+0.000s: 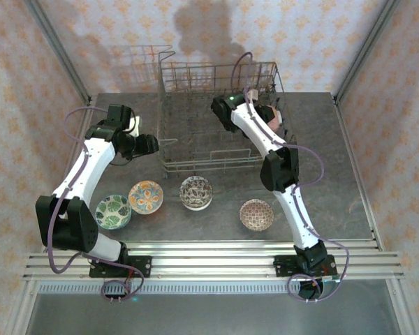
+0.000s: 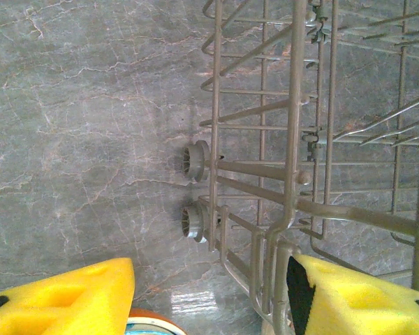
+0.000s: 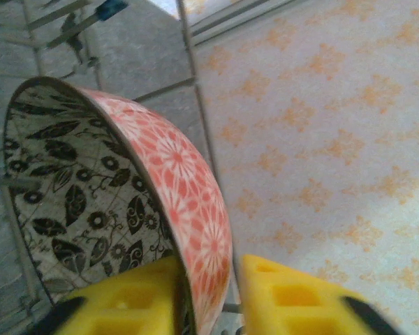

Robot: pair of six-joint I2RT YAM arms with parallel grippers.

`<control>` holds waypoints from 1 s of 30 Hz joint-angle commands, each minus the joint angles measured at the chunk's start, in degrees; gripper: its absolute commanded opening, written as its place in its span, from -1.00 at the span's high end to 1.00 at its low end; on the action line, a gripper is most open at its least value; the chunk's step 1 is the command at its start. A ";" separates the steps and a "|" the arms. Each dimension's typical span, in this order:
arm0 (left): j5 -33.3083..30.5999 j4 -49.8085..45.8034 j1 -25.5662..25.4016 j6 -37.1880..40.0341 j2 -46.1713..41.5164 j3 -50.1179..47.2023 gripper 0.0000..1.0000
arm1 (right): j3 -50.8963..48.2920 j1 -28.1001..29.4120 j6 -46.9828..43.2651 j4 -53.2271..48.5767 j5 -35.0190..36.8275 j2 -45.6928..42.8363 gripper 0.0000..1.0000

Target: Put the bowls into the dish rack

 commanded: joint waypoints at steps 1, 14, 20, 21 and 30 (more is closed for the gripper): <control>-0.01 -1.11 0.09 -0.10 -2.38 -0.42 -0.21 | 0.72 0.43 -2.25 0.74 -3.21 0.74 0.33; -0.74 -0.94 1.39 -1.35 -4.70 -2.35 -0.21 | 0.07 0.09 -4.87 4.93 -8.92 1.28 0.06; -1.19 -1.24 4.70 -3.30 -7.49 -4.36 -0.23 | -1.78 -0.07 -6.31 7.69 -12.78 -2.57 -0.35; -1.25 -1.56 5.49 -3.55 -8.07 -4.54 -0.24 | -2.94 -0.07 -7.06 9.05 -14.27 -3.98 -0.42; -7.95 -10.17 9.94 -5.40 -12.42 -3.68 -0.27 | -8.31 -0.37 -10.64 13.63 -21.05 -10.89 -0.77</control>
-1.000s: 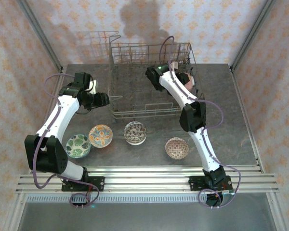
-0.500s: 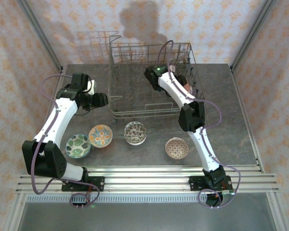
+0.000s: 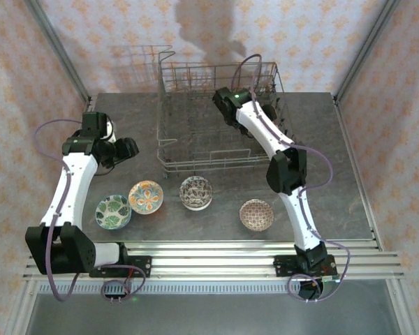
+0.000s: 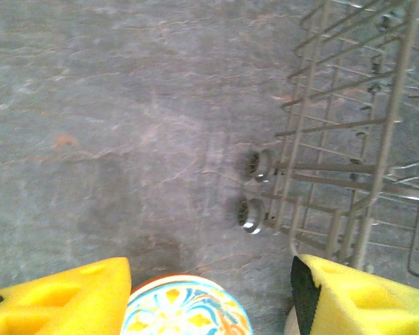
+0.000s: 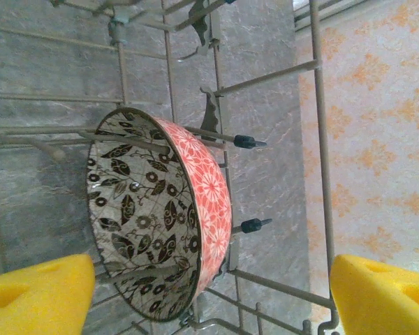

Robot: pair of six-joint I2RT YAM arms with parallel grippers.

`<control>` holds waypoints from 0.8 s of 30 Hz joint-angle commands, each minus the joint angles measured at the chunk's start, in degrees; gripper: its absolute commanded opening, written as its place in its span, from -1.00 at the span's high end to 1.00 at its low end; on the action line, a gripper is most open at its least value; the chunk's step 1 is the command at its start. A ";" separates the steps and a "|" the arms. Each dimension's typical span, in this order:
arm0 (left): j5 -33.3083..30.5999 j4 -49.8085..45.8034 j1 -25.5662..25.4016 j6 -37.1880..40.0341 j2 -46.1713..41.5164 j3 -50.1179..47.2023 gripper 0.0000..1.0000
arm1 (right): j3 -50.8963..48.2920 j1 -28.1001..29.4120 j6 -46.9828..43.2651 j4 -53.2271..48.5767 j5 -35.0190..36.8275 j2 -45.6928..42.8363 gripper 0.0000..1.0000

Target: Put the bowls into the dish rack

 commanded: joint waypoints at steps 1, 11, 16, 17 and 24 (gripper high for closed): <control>-5.14 -6.59 1.28 -2.23 -2.38 0.16 -0.28 | -1.51 -0.15 -1.33 1.58 -3.52 -3.50 -0.82; -11.34 -18.40 4.86 -14.62 -9.17 -3.37 -0.40 | -8.52 -1.82 -4.50 7.24 -10.61 -10.77 -1.00; -12.72 -20.78 5.37 -24.16 -10.06 -8.33 -0.29 | -11.47 -2.61 -5.86 9.72 -12.61 -13.24 -1.00; -12.66 -20.53 5.50 -25.53 -10.12 -9.36 -0.29 | -12.43 -2.77 -6.11 10.53 -12.79 -13.68 -1.00; -8.79 -14.00 6.10 -34.33 -9.78 -16.06 -0.27 | -17.80 -4.12 -7.03 12.91 -13.81 -16.01 -1.00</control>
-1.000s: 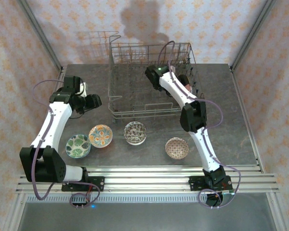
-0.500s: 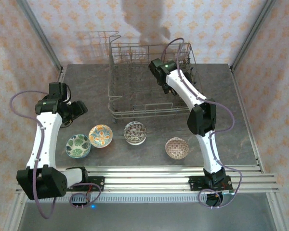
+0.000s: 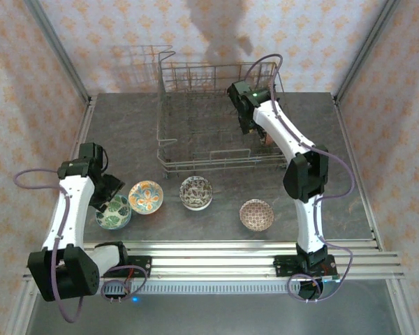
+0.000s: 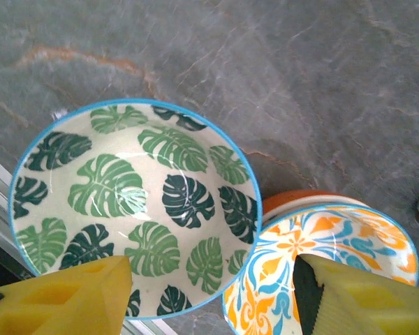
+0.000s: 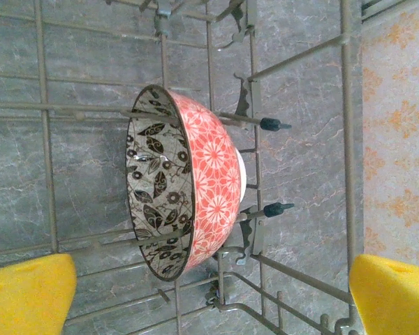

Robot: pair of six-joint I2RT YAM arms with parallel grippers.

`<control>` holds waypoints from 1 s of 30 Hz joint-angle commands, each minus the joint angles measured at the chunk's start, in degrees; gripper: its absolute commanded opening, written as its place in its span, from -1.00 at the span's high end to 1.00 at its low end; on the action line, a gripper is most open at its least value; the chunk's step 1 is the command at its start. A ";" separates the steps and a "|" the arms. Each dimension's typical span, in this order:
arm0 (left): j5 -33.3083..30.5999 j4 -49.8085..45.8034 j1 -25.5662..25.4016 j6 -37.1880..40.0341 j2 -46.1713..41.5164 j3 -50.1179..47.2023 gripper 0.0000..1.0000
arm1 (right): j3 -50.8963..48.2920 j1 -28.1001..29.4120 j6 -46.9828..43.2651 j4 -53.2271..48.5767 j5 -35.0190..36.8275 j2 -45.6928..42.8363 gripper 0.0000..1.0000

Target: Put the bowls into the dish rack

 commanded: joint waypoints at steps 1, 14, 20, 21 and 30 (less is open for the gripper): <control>0.99 2.40 0.84 -6.27 0.85 -1.50 -0.26 | -2.90 -0.75 -1.19 1.91 -0.44 -3.42 -1.00; 0.91 9.23 2.41 -8.47 7.81 -3.53 -0.24 | -9.18 -1.17 -2.30 4.06 -1.78 -7.67 -1.00; 0.46 9.18 2.41 -6.81 9.71 -3.48 -0.24 | -9.49 -1.18 -2.42 4.00 -1.68 -7.88 -1.00; 0.49 9.59 2.41 -6.81 9.92 -3.75 -0.22 | -9.46 -1.21 -2.40 3.90 -1.83 -7.86 -1.00; 1.98 12.04 2.43 -6.79 10.76 -6.05 0.01 | -7.13 -1.18 -2.24 2.86 -4.01 -7.24 -0.98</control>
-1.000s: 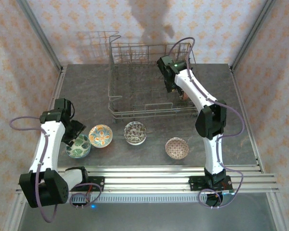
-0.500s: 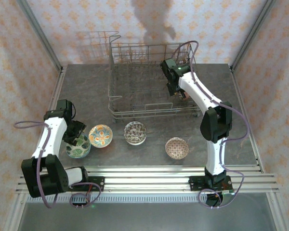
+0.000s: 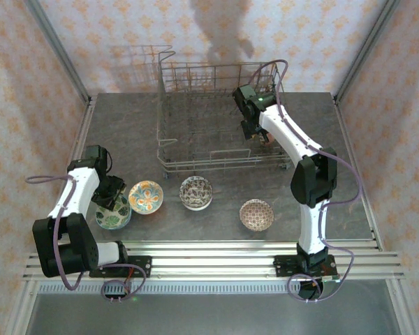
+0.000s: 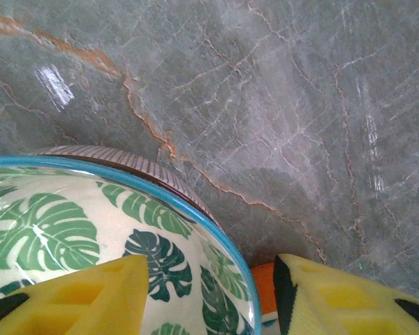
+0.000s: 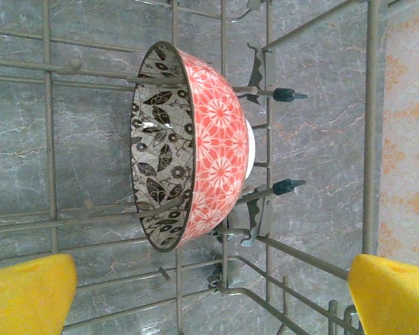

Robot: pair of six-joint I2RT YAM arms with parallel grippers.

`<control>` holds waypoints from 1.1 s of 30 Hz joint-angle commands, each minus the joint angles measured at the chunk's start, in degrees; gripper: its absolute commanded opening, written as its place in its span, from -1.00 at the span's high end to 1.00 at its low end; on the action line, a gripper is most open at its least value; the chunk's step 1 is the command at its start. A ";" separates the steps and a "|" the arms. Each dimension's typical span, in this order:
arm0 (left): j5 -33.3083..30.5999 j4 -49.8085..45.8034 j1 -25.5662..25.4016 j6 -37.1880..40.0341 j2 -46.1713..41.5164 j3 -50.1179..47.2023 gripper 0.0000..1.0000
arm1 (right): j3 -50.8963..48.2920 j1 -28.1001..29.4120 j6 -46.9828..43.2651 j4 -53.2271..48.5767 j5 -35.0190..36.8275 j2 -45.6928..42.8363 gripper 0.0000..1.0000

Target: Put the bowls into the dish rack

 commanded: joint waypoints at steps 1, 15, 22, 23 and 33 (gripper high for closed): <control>0.10 0.90 0.64 0.19 0.77 -0.67 0.04 | 1.76 -0.22 -0.13 -1.05 -0.40 -1.46 -0.98; 0.83 1.12 0.63 1.01 0.20 -0.44 0.41 | 2.11 -0.26 0.49 -1.91 -0.74 -0.46 -0.97; 0.79 0.34 0.68 1.68 -1.38 -0.29 0.63 | 2.18 -0.29 0.74 -1.82 -1.28 -0.22 -0.96; 0.89 0.23 0.64 1.77 -1.43 -0.20 0.72 | 2.13 -0.27 0.75 -1.78 -1.33 -0.16 -0.96; -0.10 -2.35 0.62 2.43 -4.72 1.69 0.90 | 3.01 -0.25 0.39 -1.91 -3.73 0.39 -0.96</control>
